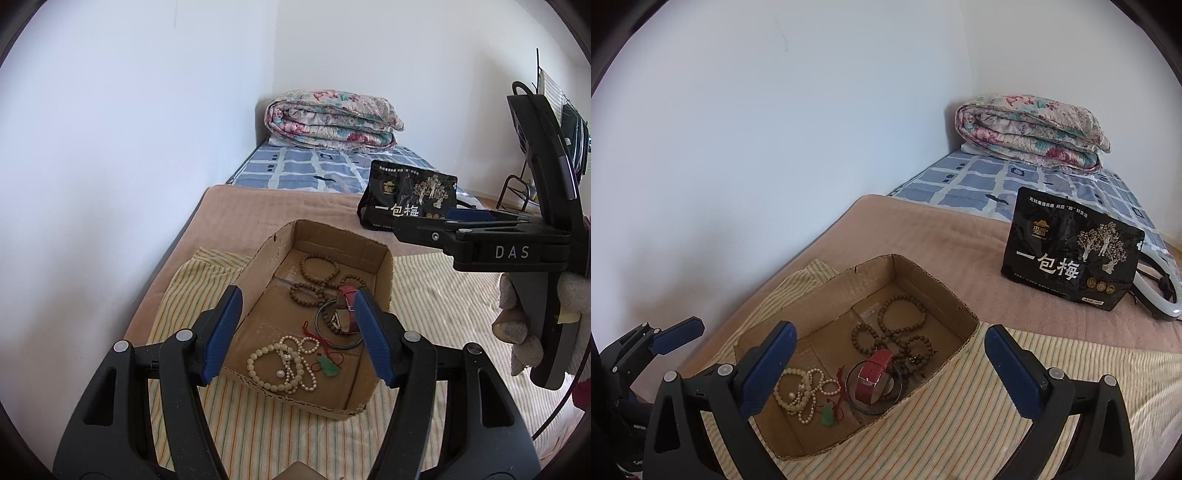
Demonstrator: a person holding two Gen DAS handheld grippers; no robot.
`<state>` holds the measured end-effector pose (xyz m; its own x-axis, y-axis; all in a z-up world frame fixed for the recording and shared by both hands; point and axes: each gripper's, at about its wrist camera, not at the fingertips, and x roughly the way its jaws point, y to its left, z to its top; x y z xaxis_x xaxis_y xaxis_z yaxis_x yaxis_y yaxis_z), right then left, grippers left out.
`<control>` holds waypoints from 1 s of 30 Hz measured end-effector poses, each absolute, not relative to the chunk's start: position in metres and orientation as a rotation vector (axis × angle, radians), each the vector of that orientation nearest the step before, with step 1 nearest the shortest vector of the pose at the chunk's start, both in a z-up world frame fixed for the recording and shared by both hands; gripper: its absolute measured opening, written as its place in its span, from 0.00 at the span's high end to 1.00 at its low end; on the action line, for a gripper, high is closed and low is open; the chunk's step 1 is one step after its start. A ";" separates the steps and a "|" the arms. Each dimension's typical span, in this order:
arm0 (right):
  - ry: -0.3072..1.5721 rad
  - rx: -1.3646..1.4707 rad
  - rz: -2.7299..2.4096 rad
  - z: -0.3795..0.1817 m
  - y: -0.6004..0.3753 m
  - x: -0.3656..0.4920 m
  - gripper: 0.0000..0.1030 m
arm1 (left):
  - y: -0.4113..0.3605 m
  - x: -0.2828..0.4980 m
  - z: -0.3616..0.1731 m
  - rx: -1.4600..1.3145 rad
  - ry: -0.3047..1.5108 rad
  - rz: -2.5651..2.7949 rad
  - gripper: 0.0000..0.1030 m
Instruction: Organize jewelry
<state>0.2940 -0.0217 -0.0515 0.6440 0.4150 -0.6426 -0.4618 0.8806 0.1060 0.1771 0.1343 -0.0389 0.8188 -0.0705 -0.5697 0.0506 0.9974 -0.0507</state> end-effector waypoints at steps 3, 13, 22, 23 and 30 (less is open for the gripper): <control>0.697 -0.062 0.495 -0.043 -0.031 0.284 0.00 | 0.131 0.168 -0.030 -0.035 0.596 -0.062 0.37; 0.651 -0.051 0.471 -0.017 -0.060 0.242 0.00 | 0.118 0.124 -0.004 -0.024 0.560 -0.045 0.29; 0.590 -0.113 0.433 -0.002 -0.074 0.197 0.00 | 0.097 0.084 0.016 0.012 0.527 -0.024 0.20; 0.588 -0.113 0.432 -0.001 -0.075 0.194 0.00 | 0.094 0.080 0.017 0.017 0.525 -0.020 0.18; 0.574 -0.134 0.406 -0.002 -0.084 0.173 0.00 | 0.080 0.056 0.027 0.044 0.504 -0.010 0.16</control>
<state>0.1731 -0.0843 -0.0022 0.7632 0.3354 -0.5523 -0.4089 0.9125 -0.0110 0.0559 0.0798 0.0267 0.8756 0.0013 -0.4830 0.0205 0.9990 0.0400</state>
